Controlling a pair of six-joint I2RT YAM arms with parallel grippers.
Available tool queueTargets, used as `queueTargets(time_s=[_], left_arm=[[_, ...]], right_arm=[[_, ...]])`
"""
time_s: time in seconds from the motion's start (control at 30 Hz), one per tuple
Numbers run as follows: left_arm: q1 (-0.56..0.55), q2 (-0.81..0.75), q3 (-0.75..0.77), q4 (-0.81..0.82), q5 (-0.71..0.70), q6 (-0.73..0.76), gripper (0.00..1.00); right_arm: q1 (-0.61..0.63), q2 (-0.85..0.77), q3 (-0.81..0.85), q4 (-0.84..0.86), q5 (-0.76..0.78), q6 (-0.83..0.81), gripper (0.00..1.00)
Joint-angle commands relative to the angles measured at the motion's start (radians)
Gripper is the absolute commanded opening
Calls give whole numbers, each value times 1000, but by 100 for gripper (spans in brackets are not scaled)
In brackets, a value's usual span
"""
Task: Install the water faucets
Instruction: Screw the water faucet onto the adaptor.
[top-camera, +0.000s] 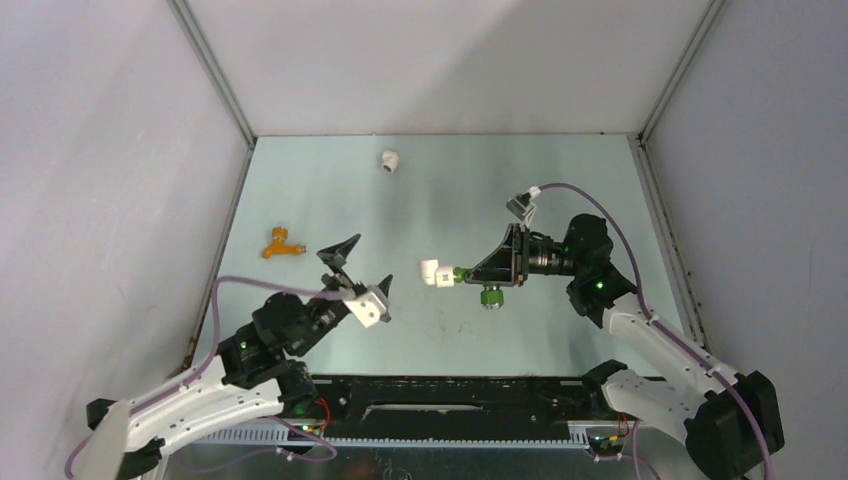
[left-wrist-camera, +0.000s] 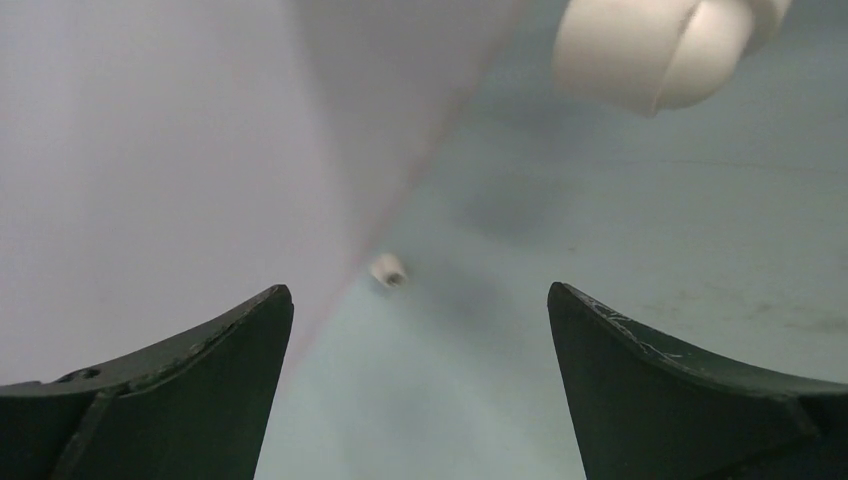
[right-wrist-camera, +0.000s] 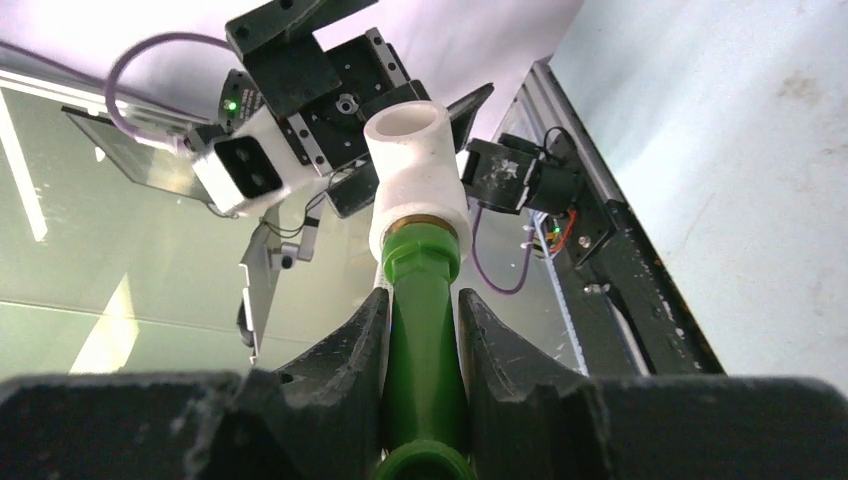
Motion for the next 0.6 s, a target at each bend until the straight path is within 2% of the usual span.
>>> queueTargets(time_s=[0.0,0.07,0.23,0.33,0.57], left_arm=[[4,43,73,-95,-163,-555,100],[4,65,92,-110,-167,-742,100],[19,94,97,-58,-62,-1135,100],[79,92,83,15,64,-1313,100],[323,90,4,286,471,-1676,100]], right_arm=[[-46,-39,9,-71,-45,-82,0],[-61,-46,9,-90,-53,-98,0],[-80,-56,9,-124,-63,-132,0],[-83,-62,9,-143,-63,-149,0],[-84,-66,9,-146,-67,-152,0]])
